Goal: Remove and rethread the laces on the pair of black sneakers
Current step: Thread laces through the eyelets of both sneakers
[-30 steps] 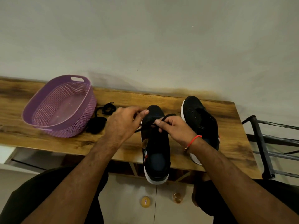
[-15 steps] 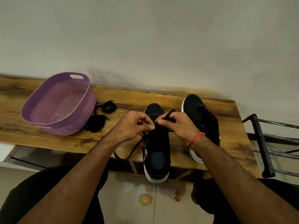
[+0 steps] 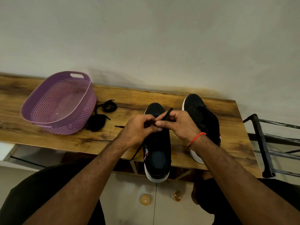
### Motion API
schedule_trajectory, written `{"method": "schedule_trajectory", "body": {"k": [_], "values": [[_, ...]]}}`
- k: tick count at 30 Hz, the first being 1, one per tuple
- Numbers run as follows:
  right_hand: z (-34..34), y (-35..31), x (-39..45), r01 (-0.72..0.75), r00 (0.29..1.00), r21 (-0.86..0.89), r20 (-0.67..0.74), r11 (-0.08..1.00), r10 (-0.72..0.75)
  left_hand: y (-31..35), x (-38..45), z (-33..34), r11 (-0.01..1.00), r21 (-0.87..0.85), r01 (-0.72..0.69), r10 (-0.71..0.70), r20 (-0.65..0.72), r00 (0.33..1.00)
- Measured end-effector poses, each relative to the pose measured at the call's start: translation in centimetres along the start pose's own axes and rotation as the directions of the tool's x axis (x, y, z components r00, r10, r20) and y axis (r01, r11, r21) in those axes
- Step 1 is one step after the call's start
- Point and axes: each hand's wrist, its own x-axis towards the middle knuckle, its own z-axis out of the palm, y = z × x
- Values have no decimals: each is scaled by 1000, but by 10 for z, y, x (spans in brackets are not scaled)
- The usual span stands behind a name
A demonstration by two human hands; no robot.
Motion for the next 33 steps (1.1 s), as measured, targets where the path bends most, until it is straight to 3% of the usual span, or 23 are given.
{"method": "schedule_trajectory", "body": {"k": [10,15,23,28,33], "values": [[-8,-7,-2,-67,994,81,88,994,60,2,-5,10,998,59,-36,39,-65,997],[-13,-4,-3,-116,993,166,-4,979,118,8,-5,2,999,16,36,-36,-54,998],[-12,-2,-4,-180,983,266,4,947,185,8,-4,-24,951,-221,214,-174,189,967],[-17,-1,-3,-238,971,272,51,932,233,9,-2,-30,971,-144,191,-184,61,981],[-24,-2,-3,-314,949,177,95,933,302,6,-3,-36,959,280,-34,52,-57,997]]}}
